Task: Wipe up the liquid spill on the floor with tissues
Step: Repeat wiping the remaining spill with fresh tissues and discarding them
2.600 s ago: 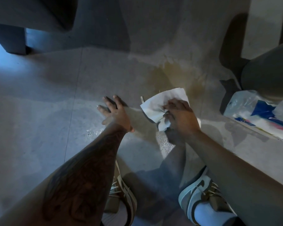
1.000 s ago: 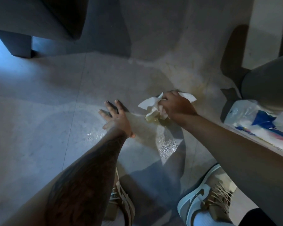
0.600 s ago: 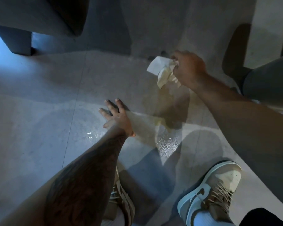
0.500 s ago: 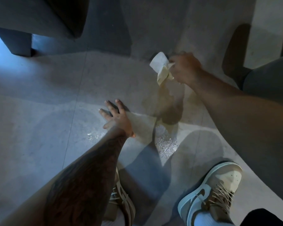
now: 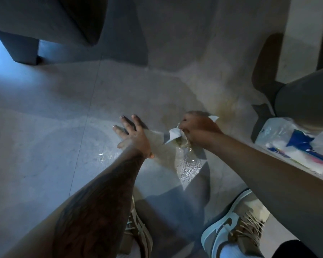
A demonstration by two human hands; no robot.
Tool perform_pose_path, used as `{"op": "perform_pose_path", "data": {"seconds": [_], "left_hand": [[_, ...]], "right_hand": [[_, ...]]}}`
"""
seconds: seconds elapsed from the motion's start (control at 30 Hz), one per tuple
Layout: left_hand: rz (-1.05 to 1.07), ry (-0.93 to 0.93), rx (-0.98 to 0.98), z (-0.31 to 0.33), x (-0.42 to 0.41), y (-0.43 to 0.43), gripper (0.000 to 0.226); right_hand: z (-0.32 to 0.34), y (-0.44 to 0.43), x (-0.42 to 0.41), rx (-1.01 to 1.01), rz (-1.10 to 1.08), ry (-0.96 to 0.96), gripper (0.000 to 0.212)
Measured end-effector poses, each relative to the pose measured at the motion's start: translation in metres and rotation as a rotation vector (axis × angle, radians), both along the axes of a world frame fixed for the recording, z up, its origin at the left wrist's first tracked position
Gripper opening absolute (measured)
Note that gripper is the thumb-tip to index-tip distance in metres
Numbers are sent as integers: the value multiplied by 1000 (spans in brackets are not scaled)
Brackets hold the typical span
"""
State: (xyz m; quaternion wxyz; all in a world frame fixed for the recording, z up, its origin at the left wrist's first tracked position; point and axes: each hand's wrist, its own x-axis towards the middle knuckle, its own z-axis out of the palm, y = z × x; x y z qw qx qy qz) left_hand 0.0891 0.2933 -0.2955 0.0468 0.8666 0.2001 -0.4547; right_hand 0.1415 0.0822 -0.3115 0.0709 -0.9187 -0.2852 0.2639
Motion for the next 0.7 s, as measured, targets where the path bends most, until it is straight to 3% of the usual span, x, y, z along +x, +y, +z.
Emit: {"op": "perform_pose_path", "data": {"seconds": [0.13, 0.23, 0.37, 0.47, 0.6, 0.7], "left_hand": [[8, 7, 2, -3, 2, 0, 158], [3, 13, 19, -4, 2, 0, 159], [7, 29, 11, -2, 4, -1, 158], [9, 31, -2, 0, 4, -1, 156], [17, 15, -4, -2, 4, -2, 156], [15, 5, -2, -3, 2, -1, 157]], "right_hand": [[26, -21, 24, 266, -423, 13, 27], [43, -39, 65, 226, -586, -41, 36], [35, -65, 124, 25, -603, -168, 33], [14, -77, 136, -103, -520, -162, 45], [2, -70, 106, -171, -617, -109, 40], [7, -64, 63, -136, -572, -126, 37]]}}
